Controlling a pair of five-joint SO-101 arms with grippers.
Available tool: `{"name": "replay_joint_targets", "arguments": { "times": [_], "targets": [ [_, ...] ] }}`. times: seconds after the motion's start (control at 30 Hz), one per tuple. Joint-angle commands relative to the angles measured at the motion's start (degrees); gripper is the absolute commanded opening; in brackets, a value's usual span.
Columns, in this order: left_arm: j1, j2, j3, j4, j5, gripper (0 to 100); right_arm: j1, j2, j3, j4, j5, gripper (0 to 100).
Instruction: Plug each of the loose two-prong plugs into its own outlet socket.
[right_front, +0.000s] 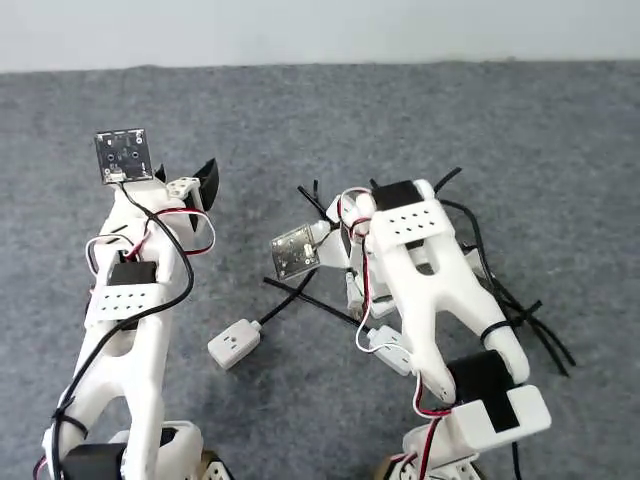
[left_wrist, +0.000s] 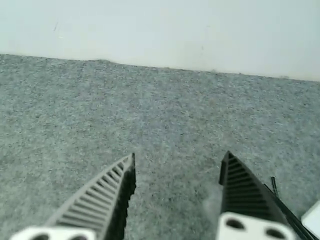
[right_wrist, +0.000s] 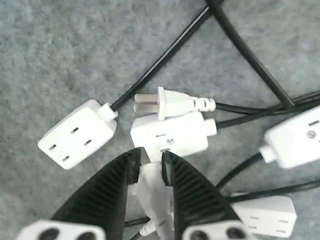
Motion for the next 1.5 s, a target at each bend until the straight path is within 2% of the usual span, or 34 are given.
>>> {"name": "replay_joint_targets", "arguments": {
  "times": [0.0,0.3,0.47,0.6,0.93,1.17,1.33,1.47],
  "targets": [
    [-0.26,-0.09,-3.56,-1.76,-0.88,27,-0.40,0.04,-3.87,3.38,0.97,0.9],
    [-0.26,-0.09,-3.56,-1.76,-0.88,27,-0.57,0.04,-0.35,12.44,1.32,0.9],
    [-0.26,-0.09,-3.56,-1.76,-0.97,27,-1.80,0.57,0.00,18.95,10.02,1.0],
    [-0.26,-0.09,-3.56,-1.76,-0.97,27,-2.68,0.57,1.76,16.75,12.84,1.0],
    [-0.26,-0.09,-3.56,-1.85,-1.05,27,-4.53,0.57,8.53,7.08,12.84,1.0],
    [-0.26,-0.09,-3.56,-1.85,-1.05,27,-4.35,0.04,8.62,6.81,15.03,1.0],
    [-0.26,-0.18,-3.56,-1.85,-1.05,27,-1.36,-0.04,8.44,6.90,15.47,0.9],
    [-0.26,-0.26,-3.56,-1.85,-1.05,27,1.10,0.04,8.44,6.99,18.55,0.9]
  ]
}}
